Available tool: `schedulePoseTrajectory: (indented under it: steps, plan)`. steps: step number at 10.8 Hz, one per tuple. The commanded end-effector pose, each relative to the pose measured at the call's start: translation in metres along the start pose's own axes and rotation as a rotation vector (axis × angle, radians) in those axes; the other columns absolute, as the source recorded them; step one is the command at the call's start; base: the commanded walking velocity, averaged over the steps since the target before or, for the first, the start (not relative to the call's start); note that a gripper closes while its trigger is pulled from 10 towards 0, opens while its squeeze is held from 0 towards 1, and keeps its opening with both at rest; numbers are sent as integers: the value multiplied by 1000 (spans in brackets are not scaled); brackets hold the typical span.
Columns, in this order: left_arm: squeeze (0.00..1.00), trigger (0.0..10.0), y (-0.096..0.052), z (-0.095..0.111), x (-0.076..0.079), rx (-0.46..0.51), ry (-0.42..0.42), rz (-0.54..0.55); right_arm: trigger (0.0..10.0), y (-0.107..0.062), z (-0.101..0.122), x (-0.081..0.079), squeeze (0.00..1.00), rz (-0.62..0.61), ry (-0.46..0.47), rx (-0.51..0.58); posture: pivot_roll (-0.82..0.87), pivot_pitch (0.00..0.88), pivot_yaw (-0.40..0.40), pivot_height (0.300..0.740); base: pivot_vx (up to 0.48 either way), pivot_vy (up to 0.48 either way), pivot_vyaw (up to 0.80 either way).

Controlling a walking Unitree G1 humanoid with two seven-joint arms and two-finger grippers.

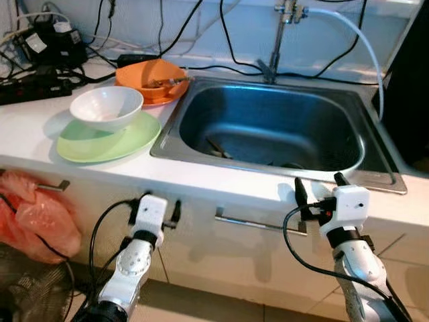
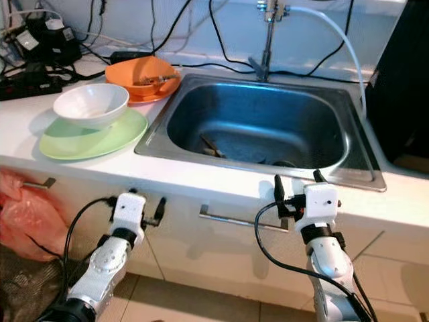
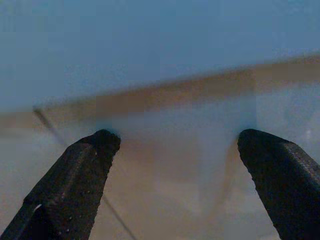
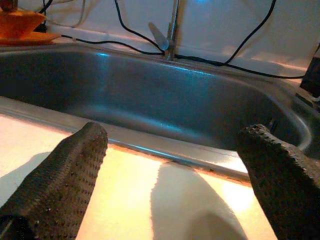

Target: Kitchen organization

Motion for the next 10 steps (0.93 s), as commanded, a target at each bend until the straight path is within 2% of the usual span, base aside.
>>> schedulePoseTrajectory:
  steps: [1, 3, 4, 6, 8, 10]
  plan:
    - [0, 10000, 12, 54, 7, 205, 42, -56, 10000, -2, 0, -6, 1000, 17, 20, -24, -22, 0, 47, 740, 0, 0, 0]
    - [0, 10000, -2, 41, -6, 175, 26, -34, 10000, -6, 16, -5, 1000, 23, 27, 11, -19, 0, 46, 740, 0, 0, 0]
    - [0, 10000, -11, 41, -12, 181, 33, -25, 10000, -11, 21, -4, 1000, 20, 26, 18, -15, 0, 44, 740, 0, 0, 0]
    - [0, 10000, -17, 54, -21, 223, 45, 3, 10000, -19, 30, -4, 1000, 9, 39, 28, -9, 2, 42, 740, 0, 0, 0]
    - [0, 10000, -20, 67, -23, 251, 30, 5, 10000, -22, 39, -8, 1000, 9, 45, 40, -9, 2, 45, 740, 0, 0, 0]
    - [0, 10000, -25, 66, -22, 237, 18, -5, 10000, -26, 39, -8, 1000, 9, 48, 30, -8, 4, 46, 740, 0, 0, 0]
Point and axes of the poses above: a point about 5 cm out from each wrist's last joint towards the gripper, its own y axis pointing out of the wrist towards the gripper, its own z axis along the axis of the wrist's last joint, x = y × z, the point moved 5 cm from there along y, pointing out of the wrist towards the gripper, and after that the axes turned 2 degrees about y, right-handed, at the moved point
